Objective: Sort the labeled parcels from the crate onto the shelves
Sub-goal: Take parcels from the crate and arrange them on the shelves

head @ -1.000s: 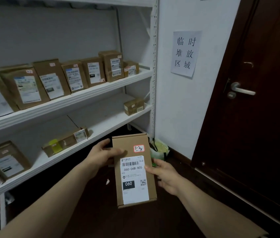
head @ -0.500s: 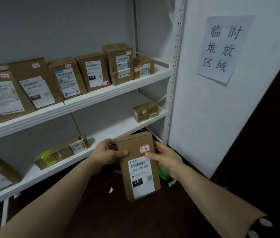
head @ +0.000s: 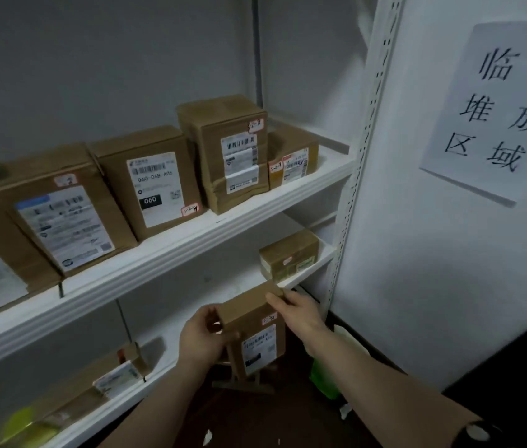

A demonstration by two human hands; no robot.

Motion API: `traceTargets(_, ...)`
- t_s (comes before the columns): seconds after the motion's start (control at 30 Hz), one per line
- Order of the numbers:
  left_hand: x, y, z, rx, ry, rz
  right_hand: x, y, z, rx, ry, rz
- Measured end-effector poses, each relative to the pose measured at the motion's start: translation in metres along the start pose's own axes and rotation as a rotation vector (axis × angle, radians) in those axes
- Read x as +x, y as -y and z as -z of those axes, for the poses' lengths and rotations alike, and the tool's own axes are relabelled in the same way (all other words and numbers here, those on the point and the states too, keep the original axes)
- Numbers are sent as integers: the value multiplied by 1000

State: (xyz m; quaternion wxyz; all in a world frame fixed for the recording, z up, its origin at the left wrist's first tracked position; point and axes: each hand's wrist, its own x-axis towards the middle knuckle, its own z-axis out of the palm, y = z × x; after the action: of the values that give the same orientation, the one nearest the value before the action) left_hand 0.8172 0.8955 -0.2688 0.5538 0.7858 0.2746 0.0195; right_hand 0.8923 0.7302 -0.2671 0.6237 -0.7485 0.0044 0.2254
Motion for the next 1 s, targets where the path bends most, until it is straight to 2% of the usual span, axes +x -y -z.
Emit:
traceTargets(0.17,61,-2,-13,-37,-75,20,74,8,-13,-120,-9,3)
traceTargets(0.5,141,-7,-33,-73,-157,83,187,20,-16,-377,102,80)
traceTargets(1.0,175,-9,-53,-90,-183,134,227,12,-11,-428,148,26)
